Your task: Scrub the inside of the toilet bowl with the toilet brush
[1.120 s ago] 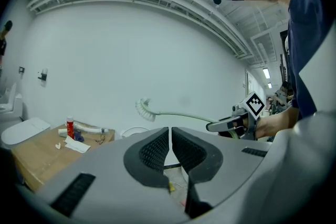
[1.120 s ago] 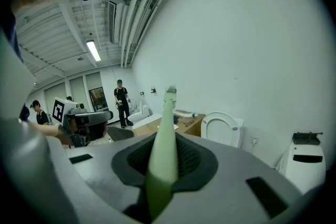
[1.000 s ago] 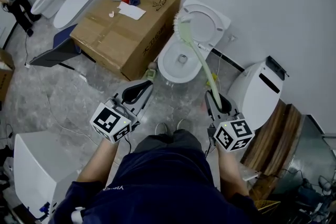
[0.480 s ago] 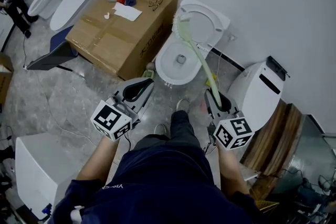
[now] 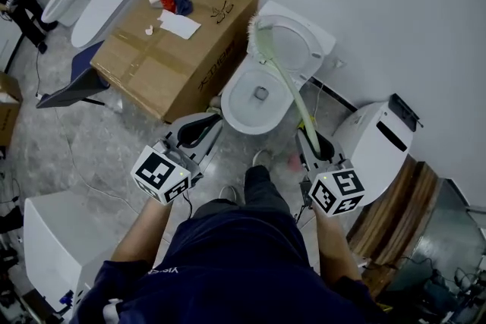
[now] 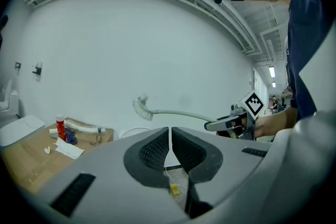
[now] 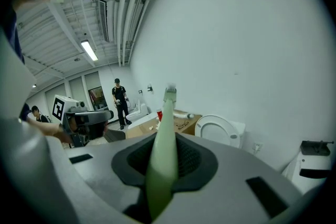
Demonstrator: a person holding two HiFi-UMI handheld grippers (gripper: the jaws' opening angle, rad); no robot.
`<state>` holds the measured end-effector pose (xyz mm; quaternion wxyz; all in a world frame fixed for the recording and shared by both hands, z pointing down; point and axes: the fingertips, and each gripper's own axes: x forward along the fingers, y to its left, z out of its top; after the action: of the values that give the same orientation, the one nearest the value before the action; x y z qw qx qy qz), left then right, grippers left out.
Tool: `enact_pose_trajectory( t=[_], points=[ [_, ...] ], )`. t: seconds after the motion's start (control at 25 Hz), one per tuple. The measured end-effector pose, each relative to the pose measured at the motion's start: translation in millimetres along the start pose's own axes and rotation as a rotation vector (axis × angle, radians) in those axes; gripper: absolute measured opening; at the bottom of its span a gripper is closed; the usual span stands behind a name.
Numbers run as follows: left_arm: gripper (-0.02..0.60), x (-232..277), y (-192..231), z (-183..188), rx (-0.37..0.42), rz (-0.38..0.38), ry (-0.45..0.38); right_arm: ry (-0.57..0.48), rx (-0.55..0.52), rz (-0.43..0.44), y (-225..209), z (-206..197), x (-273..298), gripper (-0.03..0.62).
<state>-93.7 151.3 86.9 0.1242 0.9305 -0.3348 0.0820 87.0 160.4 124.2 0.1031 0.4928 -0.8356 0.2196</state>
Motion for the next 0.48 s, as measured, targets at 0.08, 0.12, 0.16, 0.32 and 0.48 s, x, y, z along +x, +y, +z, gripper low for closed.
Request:
enact_pose_trajectory(
  t=[0.08, 0.12, 0.16, 0.32, 0.48],
  points=[
    [0.043, 16, 5, 3, -0.005, 0.007, 0.006, 0.008, 0.000, 0.007, -15, 5, 9, 0.067],
    [0.042, 24, 8, 4, -0.008, 0.011, 0.008, 0.013, 0.001, 0.012, -22, 7, 13, 0.067],
    [0.043, 32, 11, 6, -0.009, 0.015, 0.012, 0.017, 0.001, 0.017, -29, 10, 17, 0.067],
    [0.043, 62, 21, 7, -0.018, 0.037, 0.029, 0.035, -0.002, 0.038, -56, 18, 34, 0.066],
    [0.043, 89, 29, 5, -0.033, 0.052, 0.051, 0.056, 0.002, 0.064, -79, 23, 51, 0.066]
  ],
)
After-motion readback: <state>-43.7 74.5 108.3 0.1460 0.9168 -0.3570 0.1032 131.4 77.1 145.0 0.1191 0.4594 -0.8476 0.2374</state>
